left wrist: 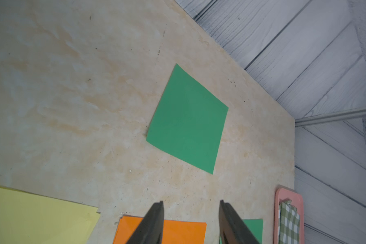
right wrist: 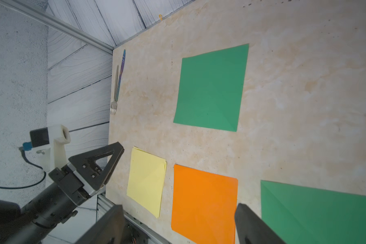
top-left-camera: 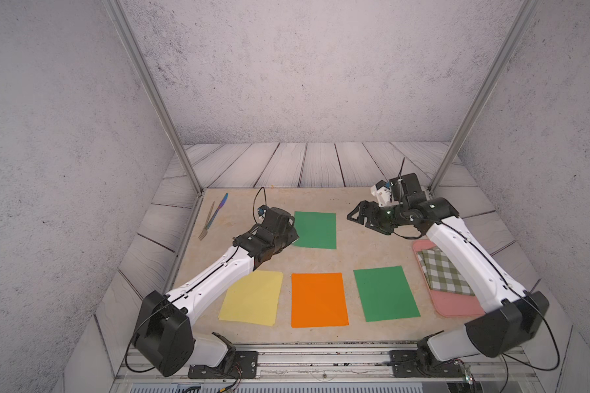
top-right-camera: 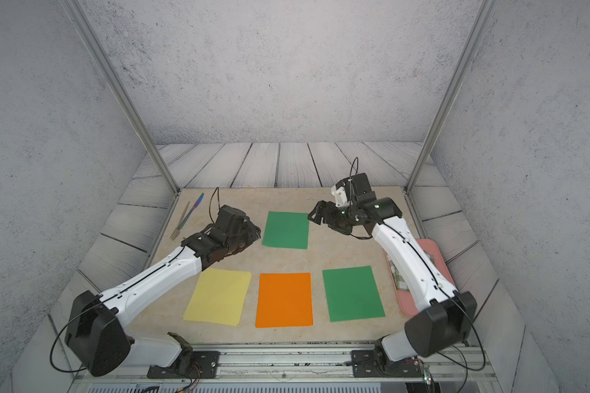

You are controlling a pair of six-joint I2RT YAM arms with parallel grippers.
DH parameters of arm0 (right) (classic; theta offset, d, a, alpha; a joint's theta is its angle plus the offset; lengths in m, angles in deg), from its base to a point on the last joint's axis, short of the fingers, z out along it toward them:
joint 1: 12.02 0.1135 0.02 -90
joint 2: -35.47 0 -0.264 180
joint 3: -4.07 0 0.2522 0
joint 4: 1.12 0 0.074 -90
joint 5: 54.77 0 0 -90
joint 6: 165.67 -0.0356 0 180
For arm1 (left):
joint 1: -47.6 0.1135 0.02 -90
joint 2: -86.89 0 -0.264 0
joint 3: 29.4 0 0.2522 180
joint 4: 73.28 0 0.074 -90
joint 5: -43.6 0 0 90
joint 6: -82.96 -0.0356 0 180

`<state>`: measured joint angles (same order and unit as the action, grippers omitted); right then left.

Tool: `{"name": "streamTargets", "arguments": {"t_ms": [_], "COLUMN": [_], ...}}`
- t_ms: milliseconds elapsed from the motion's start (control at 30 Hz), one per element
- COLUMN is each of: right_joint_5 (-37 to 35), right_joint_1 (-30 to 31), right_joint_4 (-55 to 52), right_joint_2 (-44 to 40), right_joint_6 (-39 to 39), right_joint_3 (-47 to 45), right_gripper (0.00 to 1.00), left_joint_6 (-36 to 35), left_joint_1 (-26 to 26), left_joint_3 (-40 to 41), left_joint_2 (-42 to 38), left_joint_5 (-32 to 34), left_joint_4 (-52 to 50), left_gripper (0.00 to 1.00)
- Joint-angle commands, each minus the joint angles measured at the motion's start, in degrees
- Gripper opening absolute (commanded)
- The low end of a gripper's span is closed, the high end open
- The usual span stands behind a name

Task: Sort the scattered colored papers by color
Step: Place the colored paper at the center of the board, then pick up the colored paper from the center of the board.

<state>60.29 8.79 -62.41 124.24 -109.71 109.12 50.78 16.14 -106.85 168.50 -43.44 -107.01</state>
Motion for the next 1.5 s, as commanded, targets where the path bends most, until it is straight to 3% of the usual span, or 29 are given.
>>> {"name": "streamTargets", "arguments": {"t_ms": [0, 167, 300, 600, 1000, 1467], "right_joint_5": [4.06, 8.52, 10.26, 14.32, 17.38, 18.0], "right_joint_1": [-0.08, -0.08, -0.16, -2.31, -3.25, -1.52], "right_joint_4": [1.83, -1.4, -3.05, -10.93, -10.41, -6.61], "right_joint_2": [10.12, 25.4, 34.39, 50.46, 56.88, 57.74], "right_joint_6": [2.8, 4.62, 6.0, 10.1, 9.23, 6.27], "right_joint_3": [6.47, 17.54, 23.6, 38.1, 38.79, 34.71], "right_gripper": [0.83, 0.79, 0.79, 0.75, 0.74, 0.75], "left_joint_6": [-4.57, -6.32, -8.56, -7.33, -7.86, -8.98], "left_joint_1": [5.74, 12.74, 15.18, 17.22, 17.47, 19.42], "left_joint_3": [-3.98, -11.34, -18.71, -25.46, -25.7, -23.14], "left_joint_2": [5.74, 17.82, 26.43, 35.58, 38.98, 40.21], "left_joint_5": [-9.38, -21.5, -26.77, -29.31, -30.85, -35.51], "left_joint_4": [1.3, 4.0, 1.62, 0.34, -0.06, 1.59], "left_gripper": [0.53, 0.55, 0.56, 0.58, 0.59, 0.6]}}
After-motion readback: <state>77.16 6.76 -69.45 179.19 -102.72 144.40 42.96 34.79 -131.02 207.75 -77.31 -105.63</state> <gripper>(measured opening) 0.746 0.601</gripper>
